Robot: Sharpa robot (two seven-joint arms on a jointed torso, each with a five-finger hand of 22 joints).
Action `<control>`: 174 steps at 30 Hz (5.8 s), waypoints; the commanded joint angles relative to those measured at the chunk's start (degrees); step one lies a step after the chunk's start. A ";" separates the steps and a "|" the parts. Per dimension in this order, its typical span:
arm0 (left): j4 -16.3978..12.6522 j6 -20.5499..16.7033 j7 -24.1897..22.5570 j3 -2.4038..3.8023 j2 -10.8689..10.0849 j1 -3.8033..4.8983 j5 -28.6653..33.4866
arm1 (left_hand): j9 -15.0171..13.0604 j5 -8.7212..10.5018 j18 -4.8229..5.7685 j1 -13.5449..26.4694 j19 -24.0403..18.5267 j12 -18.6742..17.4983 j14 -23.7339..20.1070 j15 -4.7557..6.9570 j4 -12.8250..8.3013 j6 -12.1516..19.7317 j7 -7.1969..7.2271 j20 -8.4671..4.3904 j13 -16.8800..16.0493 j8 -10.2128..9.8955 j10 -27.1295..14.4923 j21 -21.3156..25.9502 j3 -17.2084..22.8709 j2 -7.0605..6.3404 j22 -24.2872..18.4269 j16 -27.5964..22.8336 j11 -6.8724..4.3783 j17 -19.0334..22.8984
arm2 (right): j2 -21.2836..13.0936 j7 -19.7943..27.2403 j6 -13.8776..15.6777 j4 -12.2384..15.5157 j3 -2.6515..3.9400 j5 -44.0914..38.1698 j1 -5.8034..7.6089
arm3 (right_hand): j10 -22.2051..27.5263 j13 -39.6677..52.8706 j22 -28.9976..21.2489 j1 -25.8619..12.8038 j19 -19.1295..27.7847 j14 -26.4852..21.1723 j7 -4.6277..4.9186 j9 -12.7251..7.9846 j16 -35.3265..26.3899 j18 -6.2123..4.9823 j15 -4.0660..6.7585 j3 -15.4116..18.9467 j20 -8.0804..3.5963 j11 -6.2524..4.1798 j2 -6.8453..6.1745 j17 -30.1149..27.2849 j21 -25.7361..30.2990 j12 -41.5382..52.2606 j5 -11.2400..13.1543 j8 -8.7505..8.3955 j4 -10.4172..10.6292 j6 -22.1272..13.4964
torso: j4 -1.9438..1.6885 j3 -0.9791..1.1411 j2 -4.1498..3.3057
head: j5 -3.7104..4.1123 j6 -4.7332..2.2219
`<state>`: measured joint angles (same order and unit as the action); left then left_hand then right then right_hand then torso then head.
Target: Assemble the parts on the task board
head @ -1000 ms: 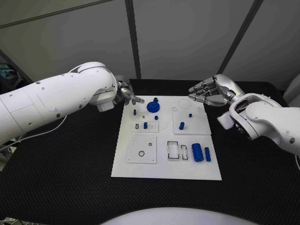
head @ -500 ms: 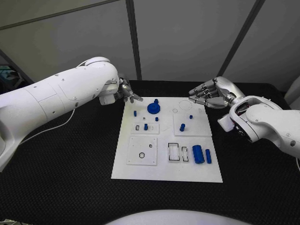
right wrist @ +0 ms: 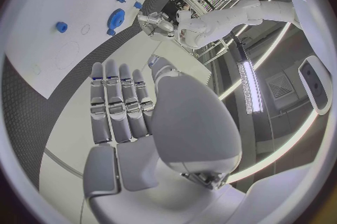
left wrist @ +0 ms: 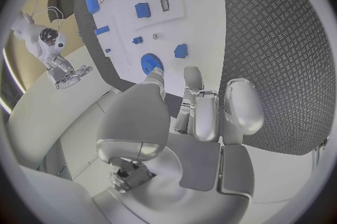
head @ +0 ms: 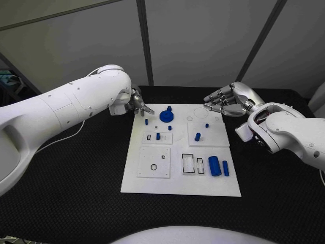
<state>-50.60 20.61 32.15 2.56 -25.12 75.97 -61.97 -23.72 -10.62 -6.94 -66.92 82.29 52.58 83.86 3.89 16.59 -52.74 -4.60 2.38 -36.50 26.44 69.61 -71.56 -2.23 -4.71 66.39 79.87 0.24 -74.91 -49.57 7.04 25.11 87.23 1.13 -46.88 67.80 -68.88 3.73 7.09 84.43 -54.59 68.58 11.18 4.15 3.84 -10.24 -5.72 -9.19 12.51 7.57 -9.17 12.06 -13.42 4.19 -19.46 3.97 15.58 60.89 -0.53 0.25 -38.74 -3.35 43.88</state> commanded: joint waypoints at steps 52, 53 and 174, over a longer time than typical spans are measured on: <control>-0.10 6.20 -0.86 -0.10 0.48 -0.52 -1.28 | 1.73 0.03 1.98 -4.33 0.38 0.80 2.76 0.37 -1.54 -4.41 1.08 -0.39 0.13 0.58 0.08 -0.46 -1.12 4.28 0.91 -0.21 -0.96 -1.33 | 0.38 0.16 -0.53 -0.01 0.03 -0.33 0.09 | 0.20 -0.07 -0.21 0.03 -0.40 -0.02 -0.36 0.08 -0.09 -0.32 0.25 -0.30 0.07 -0.17 0.44 -0.22 0.38 0.38 -0.74 -0.07 -0.37 0.17 | -0.07 0.03 0.03 | -0.03 0.64; -0.07 6.22 -0.87 -0.10 0.49 -0.53 -1.28 | 1.75 0.03 1.98 -4.48 0.38 0.78 2.76 0.38 -1.61 -4.42 1.09 -0.40 0.18 0.58 0.07 -0.44 -1.10 4.40 0.90 -0.22 -0.97 -1.32 | 0.38 0.16 -0.53 -0.01 0.03 -0.33 0.09 | 0.21 -0.07 -0.24 0.07 -0.44 -0.01 -0.36 0.08 -0.09 -0.32 0.26 -0.35 0.06 -0.18 0.46 -0.26 0.42 0.39 -0.85 -0.08 -0.40 0.18 | -0.07 0.03 0.03 | -0.03 0.64; -28.47 -10.84 3.95 -2.95 -13.82 -5.92 -1.33 | -1.80 -1.51 2.48 6.52 1.63 3.62 2.94 1.68 -19.55 -1.86 2.72 -1.68 -1.77 13.21 5.42 -1.70 53.04 -4.63 4.90 -0.05 -2.67 -1.62 | 0.38 -0.03 -1.22 -0.39 0.02 -0.36 0.09 | 0.24 -0.09 -0.57 0.05 -0.82 0.08 -0.38 0.08 -0.09 -0.30 0.34 -0.85 0.04 -0.21 0.44 -0.67 0.89 0.49 -2.39 -0.15 -0.44 0.26 | -0.77 0.08 0.37 | -0.03 2.29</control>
<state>-79.10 8.14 35.15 -0.25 -39.01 70.18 -62.39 -25.47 -11.89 -3.84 -60.83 83.73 55.84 84.15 5.19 4.12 -54.54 -2.38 0.94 -38.24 39.35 72.53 -73.02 43.47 -9.43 71.24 79.88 -0.42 -74.91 -49.24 6.70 24.17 86.78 1.13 -47.12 67.80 -68.88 3.69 6.57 84.43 -55.00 68.59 10.98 4.16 3.84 -10.24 -5.72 -9.61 12.49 7.57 -9.17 11.49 -12.73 4.41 -21.59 3.97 15.16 61.09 -1.36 0.31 -38.34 -3.44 46.17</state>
